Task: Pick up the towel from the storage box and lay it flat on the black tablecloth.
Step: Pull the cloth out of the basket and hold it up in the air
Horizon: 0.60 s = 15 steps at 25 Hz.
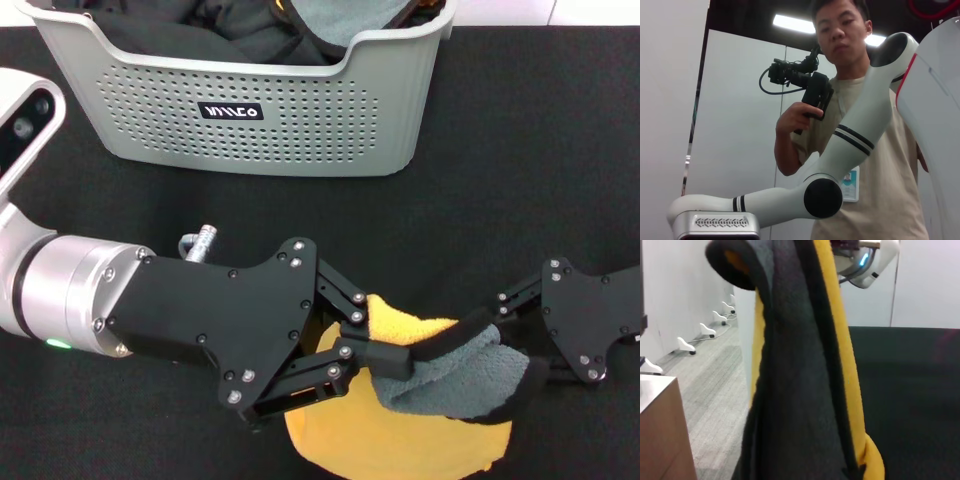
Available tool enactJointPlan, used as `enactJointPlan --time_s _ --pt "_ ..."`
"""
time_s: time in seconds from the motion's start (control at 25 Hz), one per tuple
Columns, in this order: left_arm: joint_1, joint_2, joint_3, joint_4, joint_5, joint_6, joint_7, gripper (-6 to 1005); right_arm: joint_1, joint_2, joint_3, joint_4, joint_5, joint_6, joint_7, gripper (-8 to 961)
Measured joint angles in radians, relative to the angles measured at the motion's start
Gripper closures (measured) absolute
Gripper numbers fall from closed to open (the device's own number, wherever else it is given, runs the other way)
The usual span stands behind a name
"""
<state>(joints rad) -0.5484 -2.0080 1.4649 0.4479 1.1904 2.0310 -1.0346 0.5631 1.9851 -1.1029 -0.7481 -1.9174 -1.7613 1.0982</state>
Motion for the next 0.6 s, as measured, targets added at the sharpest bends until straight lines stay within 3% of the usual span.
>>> enactJointPlan --time_s 0.24,0.6 --pt "0.011 0.000 0.000 0.000 0.000 0.000 0.006 916 -0.007 -0.008 0.000 -0.004 0.004 -0.021 0.000 674" --pt "0.024 0.000 -0.001 0.000 0.000 0.000 0.008 913 -0.048 -0.015 0.000 -0.057 0.004 -0.022 -0.001 676"
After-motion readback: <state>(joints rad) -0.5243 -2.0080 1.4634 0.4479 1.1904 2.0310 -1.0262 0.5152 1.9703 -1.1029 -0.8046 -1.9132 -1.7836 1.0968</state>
